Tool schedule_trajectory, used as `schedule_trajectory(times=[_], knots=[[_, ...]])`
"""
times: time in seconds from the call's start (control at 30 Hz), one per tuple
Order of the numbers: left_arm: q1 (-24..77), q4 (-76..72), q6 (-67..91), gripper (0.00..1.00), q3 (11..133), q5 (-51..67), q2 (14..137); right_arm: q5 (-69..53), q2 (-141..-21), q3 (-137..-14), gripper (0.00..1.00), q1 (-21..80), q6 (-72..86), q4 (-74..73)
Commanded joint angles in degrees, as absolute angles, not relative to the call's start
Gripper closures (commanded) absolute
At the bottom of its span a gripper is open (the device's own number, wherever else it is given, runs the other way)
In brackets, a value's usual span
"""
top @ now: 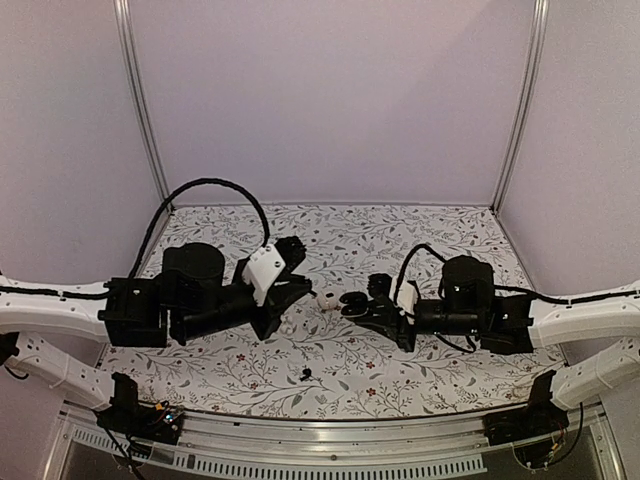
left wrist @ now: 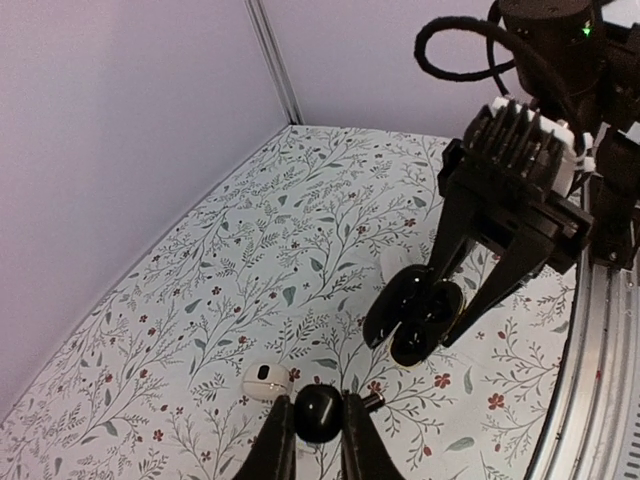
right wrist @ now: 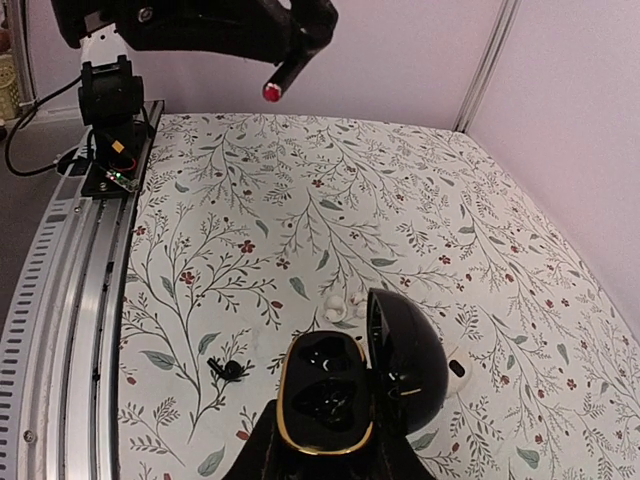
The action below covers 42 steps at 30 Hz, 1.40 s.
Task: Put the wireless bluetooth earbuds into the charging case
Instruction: Insert the left earbud into the left side groove of the charging case.
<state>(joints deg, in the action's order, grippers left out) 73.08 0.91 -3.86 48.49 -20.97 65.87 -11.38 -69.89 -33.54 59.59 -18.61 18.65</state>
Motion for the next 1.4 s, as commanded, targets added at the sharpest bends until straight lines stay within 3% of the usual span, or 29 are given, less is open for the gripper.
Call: schedule_trajectory(times=[0.0, 0.53, 1.37], knots=[[75.37, -1.08, -6.77, 0.88, 48.88, -26.55, 67.40, -14.66, -72.56, -36.96, 1.00, 59.88, -13.46, 16.29], [79.88, -0.31, -10.93, 0.89, 52.34, -30.85, 73.83, -24.69, -72.69, -37.89, 1.00, 58.56, -4.45, 15.55], [82.92, 2.15, -15.22, 0.90, 54.53, -35.63, 81.26, -29.00, -71.79, -36.74, 1.00, 56.42, -2.41, 16.69]])
